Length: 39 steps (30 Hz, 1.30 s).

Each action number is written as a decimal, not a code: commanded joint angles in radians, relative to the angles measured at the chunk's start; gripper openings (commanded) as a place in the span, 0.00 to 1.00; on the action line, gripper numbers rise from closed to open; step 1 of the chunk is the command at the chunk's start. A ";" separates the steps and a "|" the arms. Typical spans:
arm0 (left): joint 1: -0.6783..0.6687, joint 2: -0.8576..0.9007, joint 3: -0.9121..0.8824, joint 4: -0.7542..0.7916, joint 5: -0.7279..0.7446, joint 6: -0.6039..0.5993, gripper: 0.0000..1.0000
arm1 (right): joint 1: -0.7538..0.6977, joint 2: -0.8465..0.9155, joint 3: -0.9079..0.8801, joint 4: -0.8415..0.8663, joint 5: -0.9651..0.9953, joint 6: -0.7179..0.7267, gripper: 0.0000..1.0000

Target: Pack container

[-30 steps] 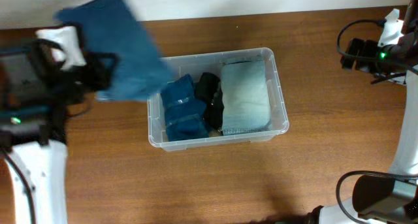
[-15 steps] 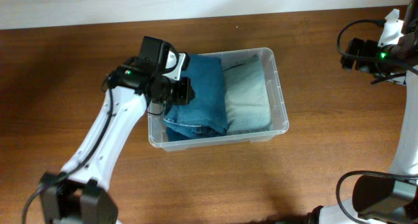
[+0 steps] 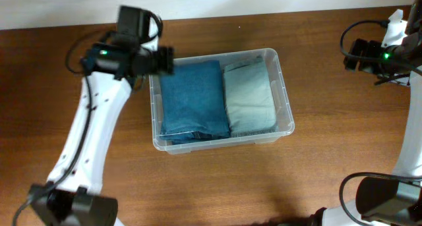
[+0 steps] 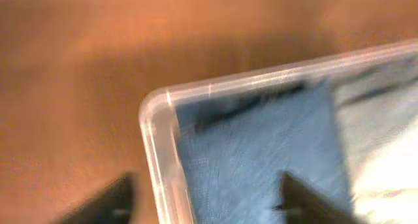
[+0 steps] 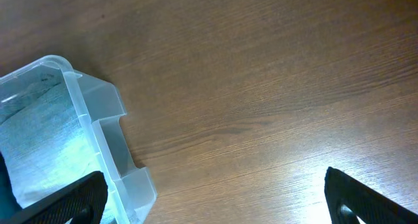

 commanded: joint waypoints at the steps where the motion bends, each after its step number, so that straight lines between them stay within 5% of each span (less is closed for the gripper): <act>1: -0.011 -0.008 0.011 -0.002 -0.026 0.035 0.05 | -0.002 -0.012 0.009 0.000 -0.014 0.008 0.98; 11: -0.081 0.323 -0.172 -0.001 0.007 0.031 0.00 | -0.002 -0.002 0.005 0.000 -0.015 0.007 0.98; 17: -0.046 0.201 -0.074 -0.030 -0.123 0.031 0.01 | 0.087 -0.014 0.006 0.017 -0.055 -0.071 0.98; 19: -0.020 0.106 -0.047 -0.011 -0.158 0.031 0.17 | 0.162 -0.016 0.006 0.050 -0.054 -0.106 0.98; 21: 0.030 0.020 -0.046 0.038 -0.169 0.031 0.99 | 0.240 -0.003 0.006 0.097 -0.048 -0.127 0.98; 25: 0.134 -0.017 -0.046 0.069 -0.164 0.031 0.99 | 0.343 0.050 0.006 0.212 -0.047 -0.127 0.98; 33: 0.221 -0.121 -0.069 -0.092 -0.097 0.057 0.99 | 0.354 -0.058 -0.014 0.110 0.006 -0.111 0.98; 39: 0.218 -0.494 -0.375 0.014 -0.096 0.056 0.99 | 0.391 -0.439 -0.444 0.333 0.089 -0.051 0.98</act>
